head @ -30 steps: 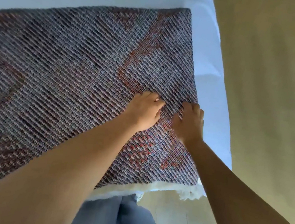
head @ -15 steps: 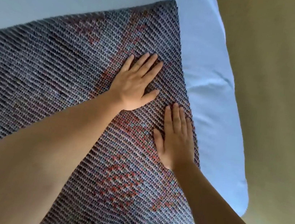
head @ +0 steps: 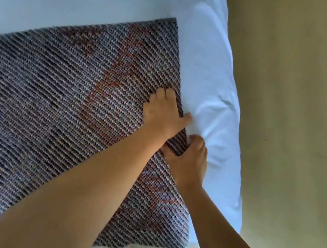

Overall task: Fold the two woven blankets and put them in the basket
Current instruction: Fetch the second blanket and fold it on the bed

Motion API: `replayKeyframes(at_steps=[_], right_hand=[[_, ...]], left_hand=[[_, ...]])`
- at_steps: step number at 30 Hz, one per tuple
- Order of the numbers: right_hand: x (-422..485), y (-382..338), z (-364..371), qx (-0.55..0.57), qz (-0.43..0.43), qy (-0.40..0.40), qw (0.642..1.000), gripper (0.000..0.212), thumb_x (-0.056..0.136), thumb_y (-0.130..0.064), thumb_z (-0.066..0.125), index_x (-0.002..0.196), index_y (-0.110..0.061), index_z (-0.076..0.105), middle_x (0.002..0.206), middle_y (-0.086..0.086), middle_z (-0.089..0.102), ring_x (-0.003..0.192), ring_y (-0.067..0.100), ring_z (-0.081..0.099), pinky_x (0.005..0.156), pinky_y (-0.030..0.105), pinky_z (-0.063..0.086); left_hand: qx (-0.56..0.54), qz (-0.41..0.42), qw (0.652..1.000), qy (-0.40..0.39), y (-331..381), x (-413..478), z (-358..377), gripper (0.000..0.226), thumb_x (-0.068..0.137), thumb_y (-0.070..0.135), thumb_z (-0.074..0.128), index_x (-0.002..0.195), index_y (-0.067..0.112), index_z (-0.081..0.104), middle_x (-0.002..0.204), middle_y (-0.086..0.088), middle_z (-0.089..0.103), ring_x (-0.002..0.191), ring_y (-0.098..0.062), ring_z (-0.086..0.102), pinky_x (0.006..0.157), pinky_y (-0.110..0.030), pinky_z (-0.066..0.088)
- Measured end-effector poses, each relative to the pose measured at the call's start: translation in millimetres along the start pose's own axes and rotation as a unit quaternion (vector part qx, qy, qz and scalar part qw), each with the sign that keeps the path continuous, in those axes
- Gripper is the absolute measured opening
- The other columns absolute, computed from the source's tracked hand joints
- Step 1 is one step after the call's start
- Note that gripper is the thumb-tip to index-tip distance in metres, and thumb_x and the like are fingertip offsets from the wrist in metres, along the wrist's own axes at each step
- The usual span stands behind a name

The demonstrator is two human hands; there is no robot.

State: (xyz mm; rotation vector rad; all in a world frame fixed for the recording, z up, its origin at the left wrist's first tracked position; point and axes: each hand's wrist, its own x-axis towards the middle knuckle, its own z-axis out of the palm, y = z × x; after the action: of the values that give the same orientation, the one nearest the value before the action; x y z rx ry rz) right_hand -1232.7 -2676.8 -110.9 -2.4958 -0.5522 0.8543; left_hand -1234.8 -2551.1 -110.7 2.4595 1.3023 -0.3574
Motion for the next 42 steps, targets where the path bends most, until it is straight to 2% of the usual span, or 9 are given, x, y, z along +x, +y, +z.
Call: replayKeyframes(at_steps=[8, 14, 16, 19, 23, 28, 33, 36, 42], right_hand=[[-12, 5, 2, -0.016, 0.045, -0.075, 0.996, 0.045, 0.077, -0.058, 0.055, 0.083, -0.018, 0.034, 0.076, 0.005, 0.062, 0.077, 0.034, 0.061, 0.059, 0.032, 0.036], [-48, 7, 12, -0.053, -0.033, -0.074, 0.995, 0.034, 0.089, -0.048, 0.047, 0.085, -0.02, 0.028, 0.083, 0.011, 0.067, 0.077, 0.036, 0.064, 0.058, 0.033, 0.036], [-60, 3, 14, -0.03, -0.032, -0.073, 0.996, 0.027, 0.09, -0.038, 0.047, 0.086, -0.021, 0.027, 0.084, 0.01, 0.065, 0.077, 0.036, 0.063, 0.058, 0.034, 0.037], [-77, -8, 17, -0.013, -0.04, -0.067, 0.997, 0.022, 0.088, -0.031, 0.046, 0.086, -0.022, 0.027, 0.084, 0.01, 0.063, 0.076, 0.037, 0.061, 0.059, 0.034, 0.037], [-100, -33, 29, 0.006, -0.06, -0.052, 0.997, 0.018, 0.087, -0.028, 0.047, 0.096, -0.015, 0.038, 0.087, 0.011, 0.064, 0.077, 0.036, 0.06, 0.062, 0.036, 0.042], [-134, -78, 62, 0.027, -0.087, -0.045, 0.995, 0.018, 0.089, -0.023, 0.049, 0.088, -0.019, 0.032, 0.08, 0.013, 0.061, 0.069, 0.036, 0.059, 0.055, 0.039, 0.047], [-181, -139, 114, 0.066, -0.11, -0.045, 0.991, 0.017, 0.091, -0.02, 0.051, 0.087, -0.018, 0.034, 0.069, 0.002, 0.052, 0.059, 0.028, 0.053, 0.044, 0.03, 0.031], [-210, -175, 149, 0.086, -0.107, -0.059, 0.989, 0.013, 0.092, -0.022, 0.05, 0.095, -0.016, 0.038, 0.081, 0.005, 0.06, 0.071, 0.031, 0.059, 0.053, 0.036, 0.044], [-246, -194, 214, -0.169, -0.045, -0.157, 0.972, 0.031, 0.091, -0.028, 0.045, 0.117, -0.012, 0.035, 0.116, 0.012, 0.055, 0.1, 0.033, 0.059, 0.076, 0.042, 0.049]], left_hand=[[-0.052, -0.085, 0.994, -0.038, 13, -10, -1, 0.05, 0.079, 0.017, 0.058, 0.12, 0.008, 0.03, 0.123, -0.014, 0.035, 0.108, -0.028, 0.04, 0.085, -0.036, 0.041], [-0.099, -0.059, 0.993, -0.031, 3, -25, -6, 0.051, 0.085, 0.03, 0.058, 0.122, 0.002, 0.038, 0.122, -0.016, 0.045, 0.112, -0.03, 0.043, 0.089, -0.036, 0.041], [-0.094, -0.03, 0.995, -0.026, -1, -32, -9, 0.042, 0.086, 0.028, 0.056, 0.117, 0.003, 0.044, 0.115, -0.014, 0.05, 0.107, -0.029, 0.046, 0.082, -0.036, 0.043], [-0.177, -0.026, 0.984, -0.008, -18, -37, -19, 0.013, 0.087, 0.02, 0.051, 0.092, 0.008, 0.049, 0.083, -0.004, 0.05, 0.074, -0.021, 0.051, 0.054, -0.028, 0.036], [-0.285, -0.047, 0.957, -0.002, -52, -50, -26, 0.027, 0.093, 0.021, 0.045, 0.068, 0.017, 0.034, 0.063, -0.001, 0.042, 0.05, -0.014, 0.041, 0.043, -0.029, 0.025], [-0.36, -0.047, 0.931, -0.023, -111, -77, -37, 0.025, 0.096, 0.033, 0.042, 0.085, 0.011, 0.041, 0.064, -0.003, 0.046, 0.046, -0.015, 0.042, 0.038, -0.028, 0.029], [-0.369, 0.021, 0.929, -0.009, -191, -102, -61, 0.028, 0.093, 0.035, 0.052, 0.076, 0.014, 0.045, 0.057, -0.002, 0.042, 0.044, -0.015, 0.039, 0.043, -0.031, 0.031], [-0.349, 0.019, 0.937, 0.003, -246, -115, -77, 0.028, 0.097, 0.032, 0.044, 0.112, 0.008, 0.048, 0.055, 0.0, 0.041, 0.039, -0.014, 0.034, 0.038, -0.03, 0.027], [-0.356, -0.041, 0.933, 0.025, -340, -133, -94, 0.04, 0.099, 0.029, 0.038, 0.131, 0.005, 0.038, 0.066, -0.001, 0.046, 0.045, -0.012, 0.038, 0.038, -0.023, 0.03]])
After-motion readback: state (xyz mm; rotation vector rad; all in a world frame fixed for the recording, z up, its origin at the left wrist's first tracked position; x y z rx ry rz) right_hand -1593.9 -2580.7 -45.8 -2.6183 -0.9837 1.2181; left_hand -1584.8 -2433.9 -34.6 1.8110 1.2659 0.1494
